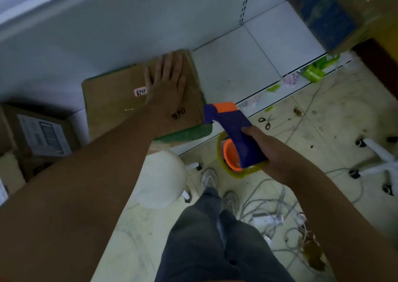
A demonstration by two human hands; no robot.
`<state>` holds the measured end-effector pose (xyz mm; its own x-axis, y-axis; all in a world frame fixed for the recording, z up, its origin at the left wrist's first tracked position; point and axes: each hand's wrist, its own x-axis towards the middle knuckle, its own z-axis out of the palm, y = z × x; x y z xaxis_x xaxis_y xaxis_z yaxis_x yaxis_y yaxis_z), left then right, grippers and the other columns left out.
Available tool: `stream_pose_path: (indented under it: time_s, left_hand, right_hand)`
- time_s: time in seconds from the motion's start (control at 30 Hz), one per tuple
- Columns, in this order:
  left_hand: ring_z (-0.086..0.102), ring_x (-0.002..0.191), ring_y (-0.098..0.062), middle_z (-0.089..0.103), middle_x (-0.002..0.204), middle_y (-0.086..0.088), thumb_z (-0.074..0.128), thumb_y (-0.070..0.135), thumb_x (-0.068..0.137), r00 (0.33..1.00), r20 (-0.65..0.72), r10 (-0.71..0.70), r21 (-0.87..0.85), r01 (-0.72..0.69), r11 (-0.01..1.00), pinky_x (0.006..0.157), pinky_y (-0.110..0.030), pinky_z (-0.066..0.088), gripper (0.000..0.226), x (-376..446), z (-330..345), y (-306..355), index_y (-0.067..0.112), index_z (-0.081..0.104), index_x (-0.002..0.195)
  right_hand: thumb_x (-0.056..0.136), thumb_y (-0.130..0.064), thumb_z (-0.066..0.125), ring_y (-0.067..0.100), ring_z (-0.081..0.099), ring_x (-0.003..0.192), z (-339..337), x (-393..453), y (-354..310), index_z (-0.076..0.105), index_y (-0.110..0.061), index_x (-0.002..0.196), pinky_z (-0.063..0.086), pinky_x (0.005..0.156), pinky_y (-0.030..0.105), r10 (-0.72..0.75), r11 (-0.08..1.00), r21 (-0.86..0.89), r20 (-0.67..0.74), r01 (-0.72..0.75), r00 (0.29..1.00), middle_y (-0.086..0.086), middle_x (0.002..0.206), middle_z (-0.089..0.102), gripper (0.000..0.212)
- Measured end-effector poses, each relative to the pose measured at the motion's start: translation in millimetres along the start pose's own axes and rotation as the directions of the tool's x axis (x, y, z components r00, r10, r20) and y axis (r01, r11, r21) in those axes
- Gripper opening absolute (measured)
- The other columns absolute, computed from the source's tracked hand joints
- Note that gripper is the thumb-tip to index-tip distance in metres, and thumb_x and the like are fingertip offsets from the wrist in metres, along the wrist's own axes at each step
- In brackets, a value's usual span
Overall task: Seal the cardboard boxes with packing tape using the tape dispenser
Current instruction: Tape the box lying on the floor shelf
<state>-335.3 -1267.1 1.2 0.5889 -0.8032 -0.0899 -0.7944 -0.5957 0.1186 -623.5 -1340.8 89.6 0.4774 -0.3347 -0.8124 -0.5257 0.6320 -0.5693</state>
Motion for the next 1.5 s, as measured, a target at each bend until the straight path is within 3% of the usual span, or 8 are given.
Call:
stream_pose_path:
  time_s: [0.17,0.5,0.6,0.7,0.8,0.9,1.13,1.5]
  left_hand:
    - [-0.003,0.154,-0.022,-0.003,0.168,0.002,0.015,0.042,0.107,0.998,0.055,-0.019,-0.026,0.021,0.999,0.121,-0.056,0.000,0.056,8.9,-4.8,-2.9,0.028,0.001,0.159]
    - [-0.009,0.153,-0.024,-0.009,0.167,-0.003,0.020,0.041,0.108,0.987,0.159,0.007,-0.091,0.008,0.996,0.120,-0.049,-0.008,0.058,4.1,-23.6,2.2,0.025,-0.001,0.160]
    - [0.031,0.142,-0.019,0.032,0.157,-0.015,0.038,0.022,0.107,0.987,0.066,0.148,-0.385,-0.112,0.916,0.115,-0.014,0.009,0.052,-19.8,-40.3,20.2,0.007,0.025,0.155]
    - [0.063,0.099,-0.008,0.067,0.105,0.004,0.049,0.024,0.101,0.993,0.087,0.081,-0.697,0.002,0.717,0.100,-0.029,0.046,0.028,-50.0,-57.0,48.7,0.013,0.066,0.121]
    - [0.065,0.110,-0.033,0.068,0.112,-0.019,0.045,0.050,0.103,0.662,0.748,-0.041,-0.592,0.695,0.407,0.098,-0.042,0.052,0.054,-71.5,-82.3,83.6,-0.001,0.064,0.108]
    - [0.067,0.106,-0.035,0.069,0.112,-0.027,0.047,0.072,0.089,0.321,0.923,0.214,-0.370,0.892,0.259,0.087,-0.043,0.056,0.086,-97.3,-91.4,99.1,-0.009,0.059,0.111]
    - [0.073,0.074,-0.020,0.075,0.089,-0.010,0.064,0.038,0.094,0.414,0.843,0.343,-0.455,0.890,0.044,0.070,-0.035,0.061,0.030,-102.8,-106.8,136.4,0.009,0.066,0.102]
    - [0.072,0.074,-0.025,0.070,0.099,-0.015,0.064,0.027,0.095,0.493,0.799,0.344,-0.437,0.870,-0.230,0.065,-0.035,0.061,0.033,-118.4,-116.5,153.3,0.006,0.063,0.121]
  right_hand:
    - [0.086,-0.046,0.068,0.012,0.061,0.047,-26.1,-19.1,66.3,0.067,-0.006,0.075,0.044,0.051,0.021,0.158,0.878,-0.454,-0.030,-0.154,0.987,0.001,0.053,0.066,0.041]
    - [0.092,-0.036,0.061,0.018,0.060,0.060,-16.5,-14.7,80.4,0.068,-0.006,0.089,0.045,0.063,0.030,-0.014,0.999,0.041,-0.171,0.021,0.985,0.006,0.067,0.068,0.030]
    - [0.093,-0.034,0.060,0.019,0.062,0.063,-16.0,-22.7,65.7,0.068,-0.010,0.090,0.048,0.068,0.035,-0.052,0.994,0.089,-0.163,0.068,0.985,0.005,0.069,0.071,0.026]
    - [0.091,-0.036,0.063,0.022,0.064,0.072,-20.0,-33.5,52.6,0.069,-0.008,0.098,0.049,0.070,0.034,-0.082,0.996,0.022,-0.185,0.087,0.979,0.011,0.085,0.073,0.030]
    - [0.090,-0.035,0.064,0.025,0.064,0.078,-25.8,-52.5,40.2,0.069,-0.008,0.098,0.049,0.074,0.035,-0.123,0.992,-0.049,-0.204,0.115,0.971,0.013,0.091,0.073,0.029]
    - [0.090,-0.034,0.063,0.022,0.064,0.071,-30.4,-71.9,31.2,0.069,-0.010,0.087,0.049,0.069,0.032,-0.177,0.977,-0.153,-0.182,0.150,0.967,0.012,0.084,0.072,0.026]
    - [0.091,-0.039,0.064,0.018,0.062,0.060,-26.9,-103.0,22.6,0.070,-0.003,0.080,0.044,0.062,0.028,-0.259,0.921,-0.341,-0.171,0.190,0.951,0.008,0.072,0.070,0.038]
    - [0.093,-0.024,0.064,0.009,0.059,0.050,-31.3,-144.0,34.1,0.057,-0.011,0.062,0.043,0.048,0.018,-0.415,0.876,-0.350,-0.198,0.331,0.888,0.001,0.057,0.062,0.034]
